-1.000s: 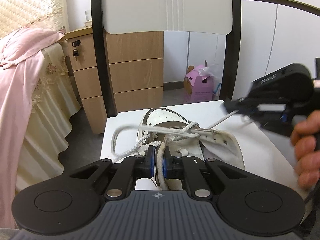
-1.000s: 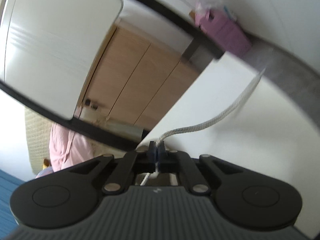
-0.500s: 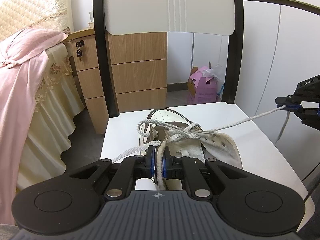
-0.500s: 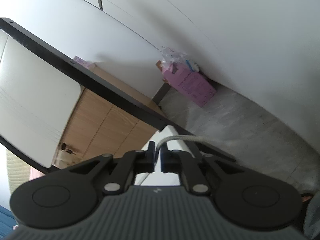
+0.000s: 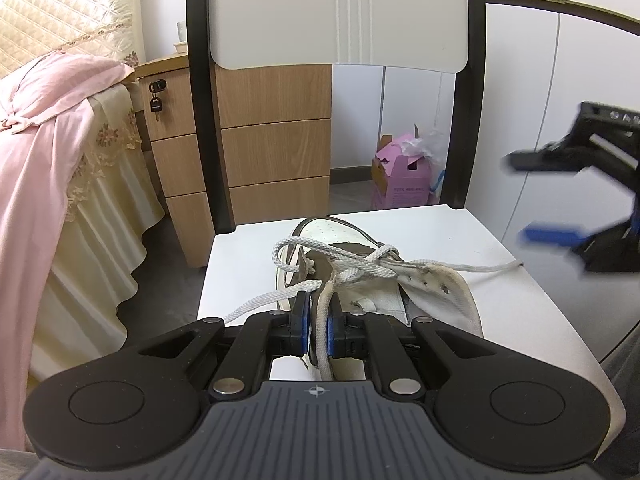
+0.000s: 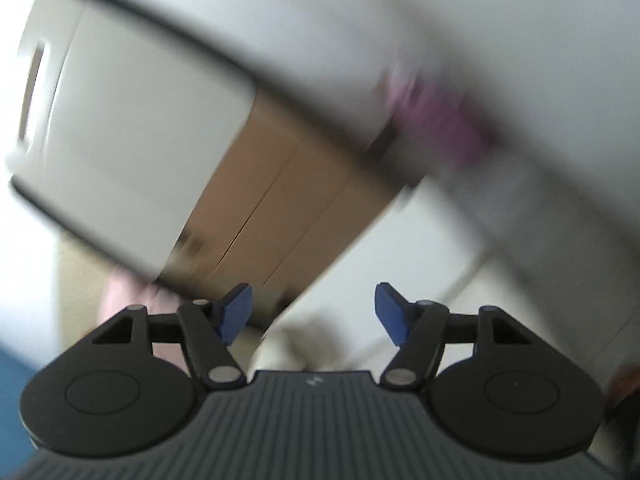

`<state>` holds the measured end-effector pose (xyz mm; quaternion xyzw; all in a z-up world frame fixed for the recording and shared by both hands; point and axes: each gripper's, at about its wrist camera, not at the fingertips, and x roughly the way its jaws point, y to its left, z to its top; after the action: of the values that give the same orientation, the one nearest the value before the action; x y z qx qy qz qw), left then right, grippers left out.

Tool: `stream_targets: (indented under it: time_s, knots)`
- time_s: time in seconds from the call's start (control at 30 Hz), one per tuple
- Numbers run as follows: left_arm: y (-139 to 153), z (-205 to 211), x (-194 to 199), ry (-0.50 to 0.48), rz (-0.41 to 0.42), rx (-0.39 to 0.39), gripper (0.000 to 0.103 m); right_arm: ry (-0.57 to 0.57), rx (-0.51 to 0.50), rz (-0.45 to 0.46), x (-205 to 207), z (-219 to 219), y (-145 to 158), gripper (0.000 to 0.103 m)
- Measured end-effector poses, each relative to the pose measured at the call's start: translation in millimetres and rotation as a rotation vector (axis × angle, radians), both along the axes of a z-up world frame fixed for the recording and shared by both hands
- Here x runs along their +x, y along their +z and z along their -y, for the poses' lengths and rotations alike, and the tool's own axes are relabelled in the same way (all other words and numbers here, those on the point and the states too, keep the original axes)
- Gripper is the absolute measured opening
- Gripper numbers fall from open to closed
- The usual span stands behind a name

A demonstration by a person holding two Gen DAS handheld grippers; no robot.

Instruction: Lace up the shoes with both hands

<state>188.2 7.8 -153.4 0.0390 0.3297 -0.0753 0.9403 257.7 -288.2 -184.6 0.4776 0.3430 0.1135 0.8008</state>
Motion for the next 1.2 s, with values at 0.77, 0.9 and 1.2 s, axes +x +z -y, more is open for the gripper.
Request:
stream_targets:
  time_s: [0.77, 0.9, 1.2]
  knots:
    - [1.1, 0.1, 3.5, 0.024, -0.023, -0.062, 0.008, -0.135, -0.018, -0.052, 16.7, -9.5, -33.7, 0.002]
    - [0.7, 3.5, 3.0, 0.028, -0.017, -0.052, 0.008, -0.079, -0.065, -0.057, 15.9, -4.4, -35.2, 0.003]
    - [0.7, 0.7, 1.7, 0.028, -0.007, -0.087, 0.010, 0.032, -0.223, -0.019, 6.4, -10.4, -12.6, 0.058]
